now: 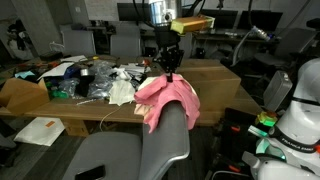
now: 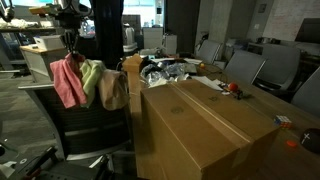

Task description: Move the shirts and towels to the top of the box

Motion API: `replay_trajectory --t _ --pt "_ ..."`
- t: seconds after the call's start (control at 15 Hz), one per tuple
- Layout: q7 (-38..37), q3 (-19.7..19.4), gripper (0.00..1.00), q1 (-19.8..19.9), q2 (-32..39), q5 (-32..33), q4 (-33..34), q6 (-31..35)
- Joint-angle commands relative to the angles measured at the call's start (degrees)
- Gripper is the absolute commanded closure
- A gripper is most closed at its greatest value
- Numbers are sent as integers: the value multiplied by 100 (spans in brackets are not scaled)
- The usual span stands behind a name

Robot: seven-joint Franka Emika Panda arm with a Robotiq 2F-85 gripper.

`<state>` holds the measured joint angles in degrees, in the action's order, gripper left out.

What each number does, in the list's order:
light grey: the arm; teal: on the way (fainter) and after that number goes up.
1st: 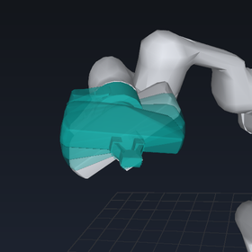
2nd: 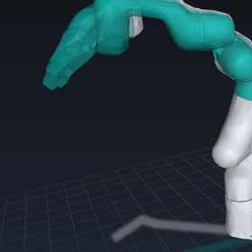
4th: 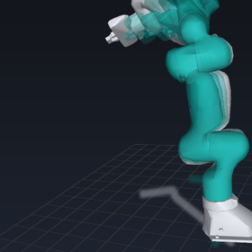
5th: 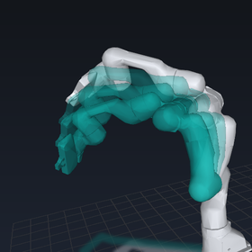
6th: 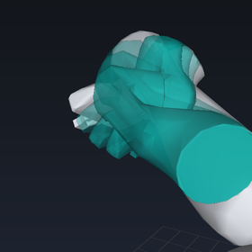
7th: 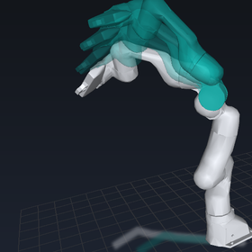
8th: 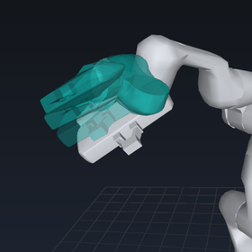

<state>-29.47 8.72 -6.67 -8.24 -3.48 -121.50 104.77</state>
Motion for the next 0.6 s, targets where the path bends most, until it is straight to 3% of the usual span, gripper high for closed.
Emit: replay_trajectory --t 0.0,0.53 --pt "-254 78 97 11 -263 71 135 -110" --pt "-711 129 97 171 -599 179 356 -290"
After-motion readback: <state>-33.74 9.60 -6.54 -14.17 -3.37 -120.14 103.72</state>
